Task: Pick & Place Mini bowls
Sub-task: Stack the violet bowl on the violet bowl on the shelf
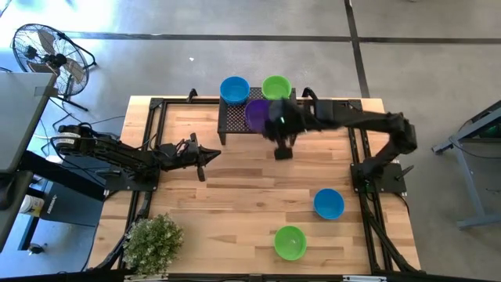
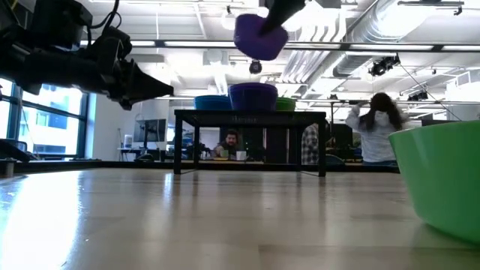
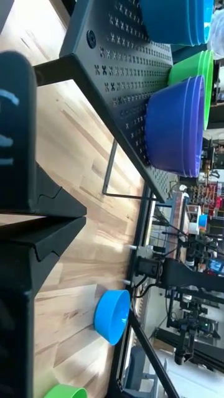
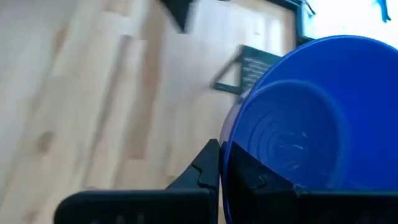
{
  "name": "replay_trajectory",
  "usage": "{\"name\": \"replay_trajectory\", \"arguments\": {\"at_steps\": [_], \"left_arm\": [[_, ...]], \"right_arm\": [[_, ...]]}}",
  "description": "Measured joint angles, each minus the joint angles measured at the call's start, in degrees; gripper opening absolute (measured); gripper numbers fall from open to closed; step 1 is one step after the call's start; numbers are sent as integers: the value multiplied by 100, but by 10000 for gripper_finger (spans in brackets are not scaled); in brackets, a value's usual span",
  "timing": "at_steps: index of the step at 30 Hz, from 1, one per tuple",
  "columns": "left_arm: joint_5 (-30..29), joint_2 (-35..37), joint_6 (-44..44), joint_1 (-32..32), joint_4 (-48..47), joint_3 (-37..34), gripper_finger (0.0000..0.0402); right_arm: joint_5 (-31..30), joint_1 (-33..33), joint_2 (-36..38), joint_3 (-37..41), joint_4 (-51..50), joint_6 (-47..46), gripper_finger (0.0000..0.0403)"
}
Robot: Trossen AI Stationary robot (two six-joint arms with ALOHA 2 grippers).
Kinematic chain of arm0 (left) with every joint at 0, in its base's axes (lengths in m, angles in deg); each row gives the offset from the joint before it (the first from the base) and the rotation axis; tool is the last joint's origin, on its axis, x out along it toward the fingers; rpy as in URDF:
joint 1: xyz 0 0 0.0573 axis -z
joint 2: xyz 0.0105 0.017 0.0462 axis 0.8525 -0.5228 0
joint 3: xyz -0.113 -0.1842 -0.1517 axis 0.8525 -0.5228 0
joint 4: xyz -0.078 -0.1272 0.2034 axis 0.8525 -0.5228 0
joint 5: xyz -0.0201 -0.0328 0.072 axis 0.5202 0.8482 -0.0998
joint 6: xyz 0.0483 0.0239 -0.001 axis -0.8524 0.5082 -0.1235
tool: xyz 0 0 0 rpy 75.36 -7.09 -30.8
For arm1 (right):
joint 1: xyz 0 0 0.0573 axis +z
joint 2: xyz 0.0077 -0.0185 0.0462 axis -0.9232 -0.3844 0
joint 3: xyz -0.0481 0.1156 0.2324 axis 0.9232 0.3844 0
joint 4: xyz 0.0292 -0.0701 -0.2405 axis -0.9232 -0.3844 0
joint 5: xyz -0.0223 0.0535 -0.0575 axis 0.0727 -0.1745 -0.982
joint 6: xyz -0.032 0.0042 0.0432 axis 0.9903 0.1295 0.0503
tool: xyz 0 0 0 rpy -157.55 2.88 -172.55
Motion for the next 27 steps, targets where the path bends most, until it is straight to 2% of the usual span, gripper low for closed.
{"name": "replay_trajectory", "arguments": {"at_steps": [6, 12, 27], "left_arm": [[0, 0, 20, 2, -74, 0, 1], [0, 0, 22, 1, -108, 0, 1], [2, 0, 20, 0, -123, 0, 1]], "right_arm": [[502, -752, -797, -796, -474, 238, 2], [819, -1238, -1234, -844, -662, 408, 2], [1204, -1448, -1291, -841, -667, 469, 15]]}}
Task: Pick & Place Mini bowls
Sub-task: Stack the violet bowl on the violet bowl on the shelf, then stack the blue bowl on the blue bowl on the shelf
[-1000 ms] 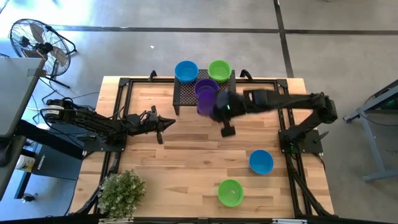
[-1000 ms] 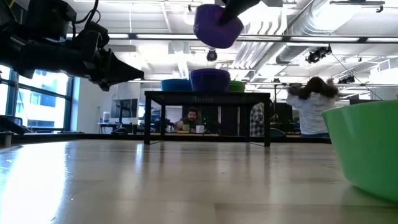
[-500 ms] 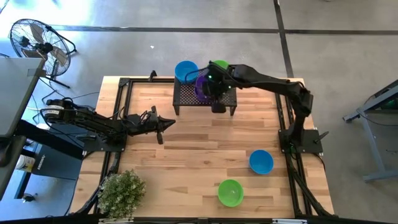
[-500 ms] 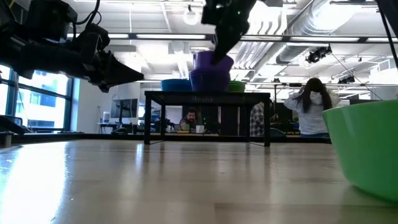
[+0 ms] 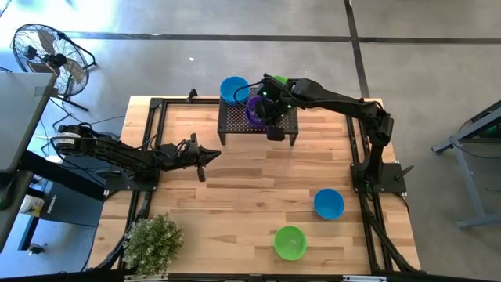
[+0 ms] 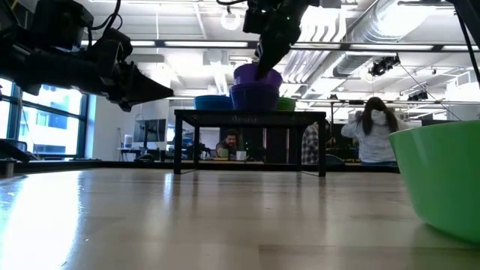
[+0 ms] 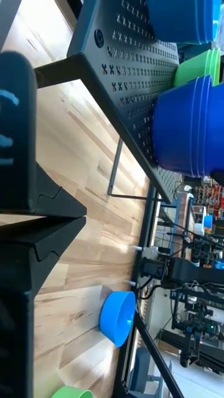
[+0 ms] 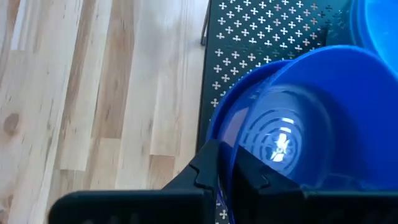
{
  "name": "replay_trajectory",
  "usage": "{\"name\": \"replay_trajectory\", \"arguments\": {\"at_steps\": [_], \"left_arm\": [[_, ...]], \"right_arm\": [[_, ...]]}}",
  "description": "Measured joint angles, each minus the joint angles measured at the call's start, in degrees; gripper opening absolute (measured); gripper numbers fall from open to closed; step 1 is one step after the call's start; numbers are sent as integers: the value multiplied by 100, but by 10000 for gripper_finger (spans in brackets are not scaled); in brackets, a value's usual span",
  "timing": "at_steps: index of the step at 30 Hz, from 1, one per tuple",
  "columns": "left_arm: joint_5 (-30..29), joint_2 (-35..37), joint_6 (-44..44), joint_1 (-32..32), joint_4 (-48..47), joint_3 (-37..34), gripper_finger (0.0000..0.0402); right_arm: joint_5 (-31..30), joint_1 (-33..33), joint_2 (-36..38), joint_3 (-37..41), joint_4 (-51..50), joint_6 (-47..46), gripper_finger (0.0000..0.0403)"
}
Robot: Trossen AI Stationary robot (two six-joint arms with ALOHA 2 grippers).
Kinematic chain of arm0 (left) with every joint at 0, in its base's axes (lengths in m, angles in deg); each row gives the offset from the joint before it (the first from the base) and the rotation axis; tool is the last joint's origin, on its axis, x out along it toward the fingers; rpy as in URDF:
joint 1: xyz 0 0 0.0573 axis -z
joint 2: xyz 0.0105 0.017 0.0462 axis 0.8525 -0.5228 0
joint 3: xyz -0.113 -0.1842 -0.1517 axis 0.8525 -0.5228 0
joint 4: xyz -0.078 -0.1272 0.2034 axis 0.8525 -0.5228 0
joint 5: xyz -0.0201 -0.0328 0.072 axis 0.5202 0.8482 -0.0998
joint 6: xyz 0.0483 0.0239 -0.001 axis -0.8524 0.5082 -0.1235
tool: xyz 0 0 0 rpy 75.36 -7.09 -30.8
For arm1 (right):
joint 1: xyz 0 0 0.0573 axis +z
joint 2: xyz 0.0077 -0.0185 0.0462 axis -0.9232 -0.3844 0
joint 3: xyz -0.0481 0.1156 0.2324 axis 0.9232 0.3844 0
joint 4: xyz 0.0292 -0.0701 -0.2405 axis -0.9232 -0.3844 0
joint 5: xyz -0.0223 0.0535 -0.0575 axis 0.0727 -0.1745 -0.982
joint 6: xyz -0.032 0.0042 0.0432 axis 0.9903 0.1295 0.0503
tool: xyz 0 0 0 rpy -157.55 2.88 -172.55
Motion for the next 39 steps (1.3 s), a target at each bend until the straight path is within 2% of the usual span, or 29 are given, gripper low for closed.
{"name": "replay_trajectory", "arguments": {"at_steps": [15, 20, 23, 25, 28, 34, 36, 39], "left_arm": [[0, 0, 0, 0, -3, 0, 1], [2, 0, 0, 2, -27, 0, 1], [64, 0, -2, 2, -28, 0, 1], [118, 0, 0, 2, -26, 0, 1], [118, 0, -2, 2, -26, 0, 1], [306, 0, 0, 2, -86, 0, 1], [384, 0, 0, 4, -146, 0, 1], [422, 0, -2, 4, -190, 0, 1]], "right_arm": [[-145, 13, 14, 0, 125, -95, 94], [-166, 103, 308, 0, -76, -15, 97], [55, 118, 549, 101, -203, 63, 78], [226, 111, 844, 517, 172, 116, 50], [337, 107, 1428, 1545, 1137, 206, 9], [339, 269, 2660, 3786, 3338, -533, 19], [299, 384, 3038, 4303, 3540, -922, 9], [-193, 648, 3565, 4796, 3199, -1582, 3]]}}
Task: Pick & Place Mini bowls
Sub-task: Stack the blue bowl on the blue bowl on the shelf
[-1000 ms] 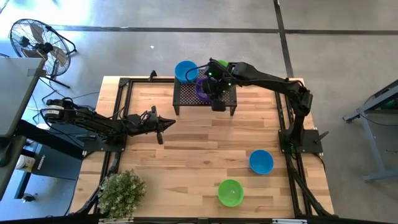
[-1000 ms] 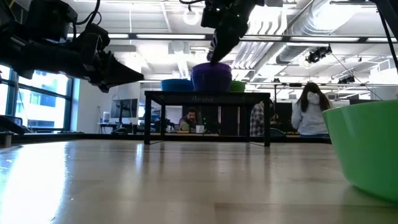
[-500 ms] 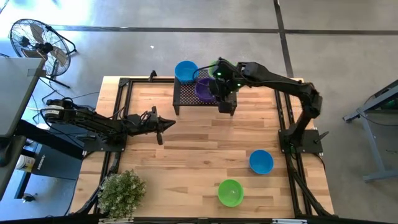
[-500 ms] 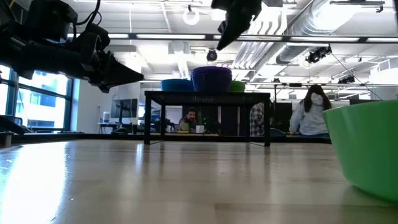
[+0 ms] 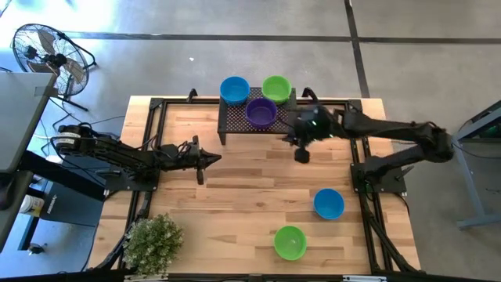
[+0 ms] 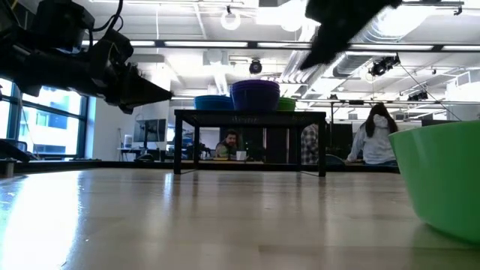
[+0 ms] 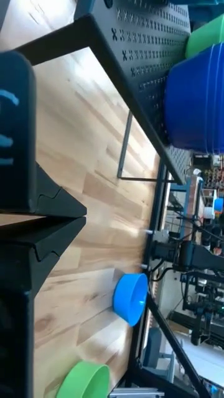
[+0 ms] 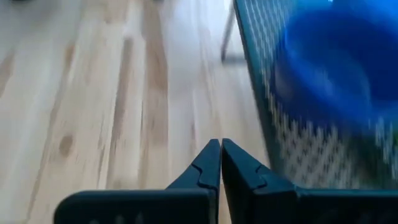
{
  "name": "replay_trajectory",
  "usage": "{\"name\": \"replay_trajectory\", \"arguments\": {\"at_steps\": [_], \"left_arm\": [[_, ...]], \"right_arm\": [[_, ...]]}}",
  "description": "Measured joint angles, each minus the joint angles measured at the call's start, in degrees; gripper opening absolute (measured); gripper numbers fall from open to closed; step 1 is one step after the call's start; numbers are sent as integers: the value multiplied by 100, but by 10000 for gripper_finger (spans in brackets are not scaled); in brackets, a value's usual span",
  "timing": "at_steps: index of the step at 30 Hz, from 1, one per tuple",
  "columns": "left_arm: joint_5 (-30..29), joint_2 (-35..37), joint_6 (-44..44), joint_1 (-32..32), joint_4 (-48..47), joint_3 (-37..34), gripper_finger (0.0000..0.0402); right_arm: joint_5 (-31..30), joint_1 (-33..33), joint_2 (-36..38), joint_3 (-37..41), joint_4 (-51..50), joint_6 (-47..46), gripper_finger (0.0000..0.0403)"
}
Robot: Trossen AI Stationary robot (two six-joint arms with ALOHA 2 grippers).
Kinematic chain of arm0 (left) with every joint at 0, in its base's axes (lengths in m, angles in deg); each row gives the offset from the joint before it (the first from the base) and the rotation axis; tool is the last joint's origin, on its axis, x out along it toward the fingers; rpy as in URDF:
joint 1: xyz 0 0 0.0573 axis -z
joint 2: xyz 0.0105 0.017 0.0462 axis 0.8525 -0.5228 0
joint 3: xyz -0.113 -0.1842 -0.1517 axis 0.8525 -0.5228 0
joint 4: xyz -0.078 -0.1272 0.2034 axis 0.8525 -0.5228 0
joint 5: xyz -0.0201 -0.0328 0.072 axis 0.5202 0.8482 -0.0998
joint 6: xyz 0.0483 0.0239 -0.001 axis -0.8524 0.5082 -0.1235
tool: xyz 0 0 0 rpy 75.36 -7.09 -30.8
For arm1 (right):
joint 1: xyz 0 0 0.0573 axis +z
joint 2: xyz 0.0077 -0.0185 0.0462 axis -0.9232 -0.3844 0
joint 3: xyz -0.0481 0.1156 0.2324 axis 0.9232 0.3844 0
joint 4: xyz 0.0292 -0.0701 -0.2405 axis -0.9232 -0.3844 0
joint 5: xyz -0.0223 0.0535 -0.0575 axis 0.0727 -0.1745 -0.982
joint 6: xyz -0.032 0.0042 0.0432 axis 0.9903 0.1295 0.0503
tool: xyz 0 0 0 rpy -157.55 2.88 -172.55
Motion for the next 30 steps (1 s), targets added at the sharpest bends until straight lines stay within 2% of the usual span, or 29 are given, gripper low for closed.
{"name": "replay_trajectory", "arguments": {"at_steps": [4, 10, 13, 17, 21, 25, 30], "left_arm": [[-9, 0, 0, 0, 6, 0, 1], [-22, 0, 0, 0, -6, 0, 1], [-24, 0, 0, 0, -9, 0, 1], [-26, -13, 0, 0, -32, 0, 1], [-40, -13, 0, 0, -56, 0, 1], [-42, -13, 0, 0, -57, 0, 1], [-42, -13, 0, 0, -55, 0, 1]], "right_arm": [[-767, 565, 697, 308, -1030, -1117, 9], [-1259, 1919, 1383, 725, -2317, -3211, 1], [-1422, 2548, 1526, 1092, -2639, -4284, 8], [-1157, 3135, 1530, 1607, -2634, -5339, 35], [-917, 3371, 1519, 2040, -2693, -5897, 80], [-873, 3370, 1519, 2320, -2658, -5951, 125], [-521, 3358, 1519, 2775, -1881, -5831, 150]]}}
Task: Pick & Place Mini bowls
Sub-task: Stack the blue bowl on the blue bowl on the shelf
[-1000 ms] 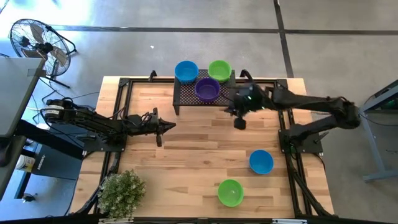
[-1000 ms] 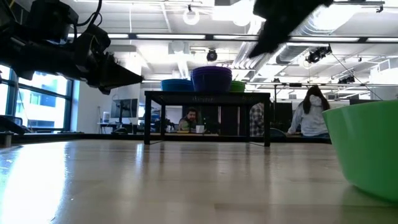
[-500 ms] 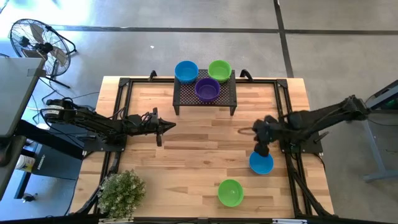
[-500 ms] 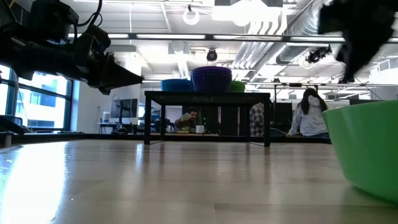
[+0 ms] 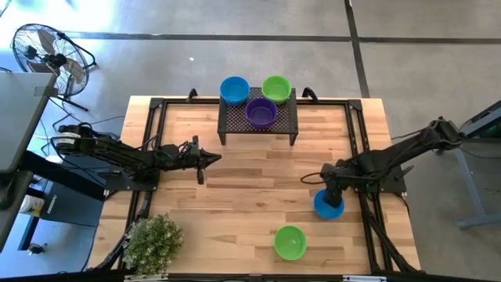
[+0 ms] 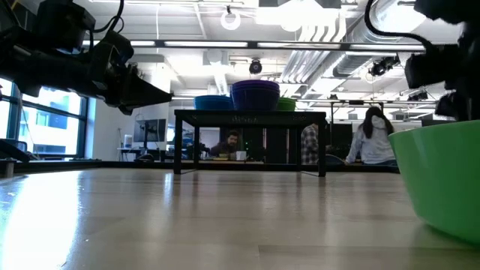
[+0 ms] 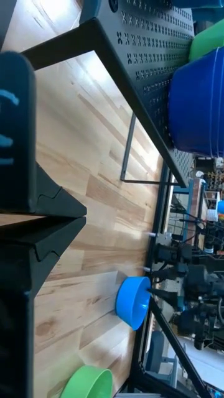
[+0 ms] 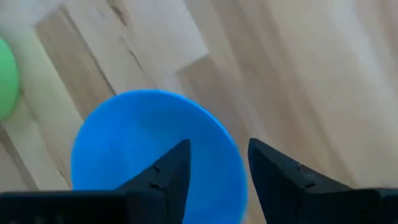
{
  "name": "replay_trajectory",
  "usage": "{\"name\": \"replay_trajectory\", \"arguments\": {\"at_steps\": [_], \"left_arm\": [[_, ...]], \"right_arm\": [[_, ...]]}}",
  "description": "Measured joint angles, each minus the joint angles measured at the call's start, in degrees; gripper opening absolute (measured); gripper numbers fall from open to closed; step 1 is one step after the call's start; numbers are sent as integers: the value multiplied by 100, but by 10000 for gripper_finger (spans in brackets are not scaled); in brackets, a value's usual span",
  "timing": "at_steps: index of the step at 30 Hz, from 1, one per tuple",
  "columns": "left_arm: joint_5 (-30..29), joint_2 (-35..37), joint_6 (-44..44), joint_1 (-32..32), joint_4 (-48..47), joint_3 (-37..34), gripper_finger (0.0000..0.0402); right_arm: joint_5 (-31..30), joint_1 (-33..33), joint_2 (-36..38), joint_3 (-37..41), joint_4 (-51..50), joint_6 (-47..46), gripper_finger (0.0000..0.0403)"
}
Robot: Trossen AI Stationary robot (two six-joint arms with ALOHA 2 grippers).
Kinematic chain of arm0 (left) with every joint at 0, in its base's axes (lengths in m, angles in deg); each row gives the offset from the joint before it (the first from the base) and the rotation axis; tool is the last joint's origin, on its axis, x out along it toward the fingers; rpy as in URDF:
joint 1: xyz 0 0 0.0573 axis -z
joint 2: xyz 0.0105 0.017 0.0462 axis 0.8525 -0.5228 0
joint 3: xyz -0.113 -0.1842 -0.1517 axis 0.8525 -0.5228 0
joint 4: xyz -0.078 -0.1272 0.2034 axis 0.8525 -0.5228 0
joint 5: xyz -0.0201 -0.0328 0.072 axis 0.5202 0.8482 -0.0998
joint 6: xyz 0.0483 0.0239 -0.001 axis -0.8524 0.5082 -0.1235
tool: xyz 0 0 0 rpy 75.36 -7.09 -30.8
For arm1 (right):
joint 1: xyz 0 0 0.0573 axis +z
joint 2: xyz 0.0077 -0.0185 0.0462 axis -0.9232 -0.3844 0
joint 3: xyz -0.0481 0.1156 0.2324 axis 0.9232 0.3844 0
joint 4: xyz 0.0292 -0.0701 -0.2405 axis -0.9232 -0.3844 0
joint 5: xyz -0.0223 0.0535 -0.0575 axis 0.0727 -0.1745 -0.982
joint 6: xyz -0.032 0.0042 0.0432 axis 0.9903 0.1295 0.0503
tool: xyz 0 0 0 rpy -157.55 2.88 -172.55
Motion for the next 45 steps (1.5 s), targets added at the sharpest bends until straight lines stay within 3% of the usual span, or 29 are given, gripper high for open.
{"name": "replay_trajectory", "arguments": {"at_steps": [6, 12, 17, 22, 25, 30, 36, 45], "left_arm": [[0, -2, 0, 0, 0, 0, 1], [2, -2, 0, 0, 2, 0, 1], [2, -2, 0, 0, 2, 0, 1], [4, -2, 0, 0, 4, 0, 1], [4, -4, 1, 0, 4, 0, 1], [7, -4, 1, 0, 7, 0, 1], [24, -4, 2, 0, 4, 0, 1], [22, -4, 17, 0, 4, 0, 1]], "right_arm": [[96, -1, -2, 716, 592, -335, 118], [294, -1, -2, 758, 943, -458, 14], [-158, -200, -3, 247, 1204, -582, 16], [-981, -700, -218, -455, 1684, -868, 6], [-1222, -1034, -787, -810, 2031, -891, 10], [-1227, -1353, -2328, -1473, 2843, -313, 3], [-1037, -1651, -3943, -2525, 2884, 284, 6], [-978, -1930, -4936, -3650, 2866, 1180, 7]]}}
